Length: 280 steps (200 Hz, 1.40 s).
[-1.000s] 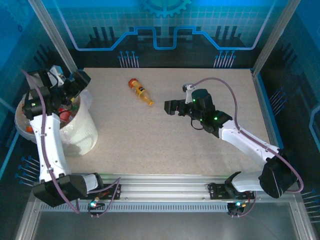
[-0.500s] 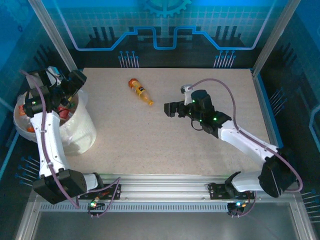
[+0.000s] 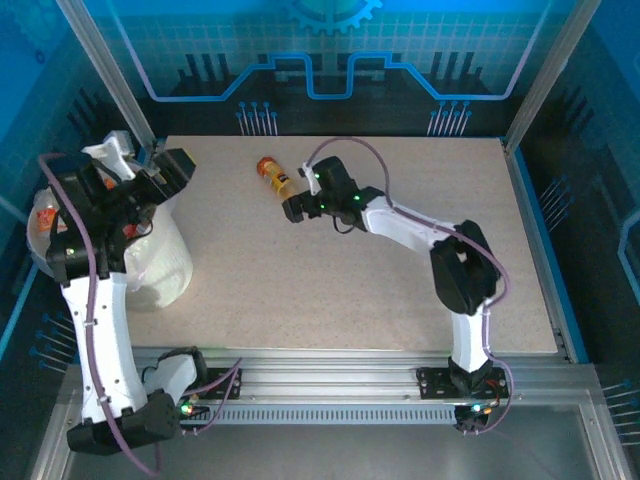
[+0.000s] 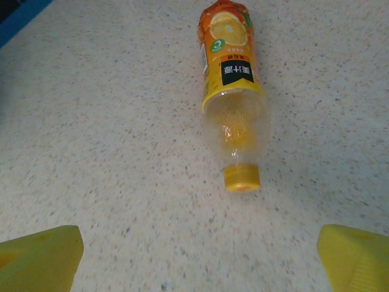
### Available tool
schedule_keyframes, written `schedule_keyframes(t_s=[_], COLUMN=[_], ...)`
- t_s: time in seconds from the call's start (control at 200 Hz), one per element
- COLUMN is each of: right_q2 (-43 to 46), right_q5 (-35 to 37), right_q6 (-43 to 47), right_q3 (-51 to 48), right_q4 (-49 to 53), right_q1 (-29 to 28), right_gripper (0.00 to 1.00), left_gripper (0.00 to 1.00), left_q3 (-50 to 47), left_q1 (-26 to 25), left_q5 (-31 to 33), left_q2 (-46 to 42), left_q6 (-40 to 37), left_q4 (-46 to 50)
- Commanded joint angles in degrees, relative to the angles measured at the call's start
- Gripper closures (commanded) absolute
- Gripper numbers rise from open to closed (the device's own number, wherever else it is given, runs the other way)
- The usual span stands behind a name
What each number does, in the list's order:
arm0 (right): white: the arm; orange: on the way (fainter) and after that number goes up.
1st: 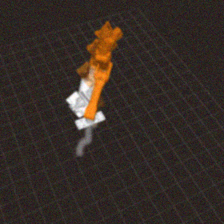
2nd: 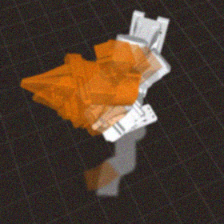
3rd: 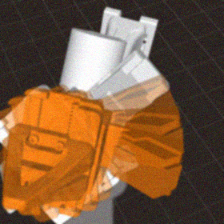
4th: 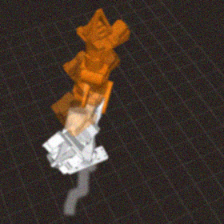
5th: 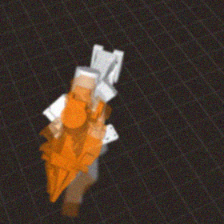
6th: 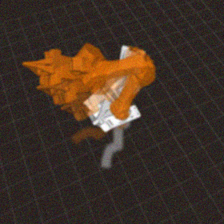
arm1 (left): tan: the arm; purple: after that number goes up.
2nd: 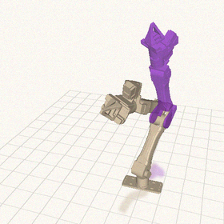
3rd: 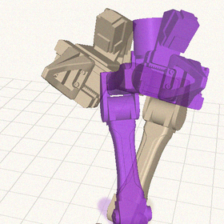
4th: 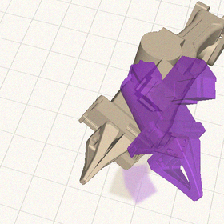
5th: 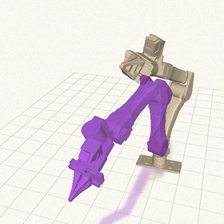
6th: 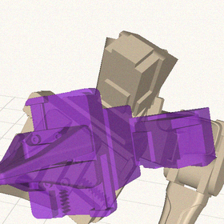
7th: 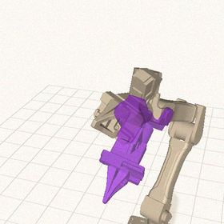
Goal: Put the plastic bottles in the bin
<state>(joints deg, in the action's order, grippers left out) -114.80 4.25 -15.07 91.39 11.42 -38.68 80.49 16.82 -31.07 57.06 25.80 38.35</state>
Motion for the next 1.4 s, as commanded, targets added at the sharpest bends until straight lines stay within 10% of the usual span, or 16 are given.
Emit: schedule_keyframes(t_s=[0.0,0.595,0.935,1.396], right_q2=[-7.0,-43.3,-40.4,-9.1], right_q5=[0.8,6.6,2.6,-7.5], right_q6=[-3.7,-10.0,-7.7,-9.9], right_q3=[8.3,56.4,52.1,9.2], right_q4=[7.7,27.0,23.2,3.1], right_q1=[-0.1,1.2,1.3,0.9], right_gripper=[0.0,0.04,0.3,0.48], left_gripper=[0.01,0.01,0.01,0.01], left_q3=[-4.3,-23.9,-26.6,-28.3], left_q1=[-4.0,-15.2,-17.2,-25.2], left_q5=[-5.8,-6.8,-3.8,11.0], left_q2=[-1.0,-4.6,-2.1,-0.9], left_q6=[2.6,10.9,12.1,13.5], left_q4=[-6.3,-22.3,-25.1,-29.3])
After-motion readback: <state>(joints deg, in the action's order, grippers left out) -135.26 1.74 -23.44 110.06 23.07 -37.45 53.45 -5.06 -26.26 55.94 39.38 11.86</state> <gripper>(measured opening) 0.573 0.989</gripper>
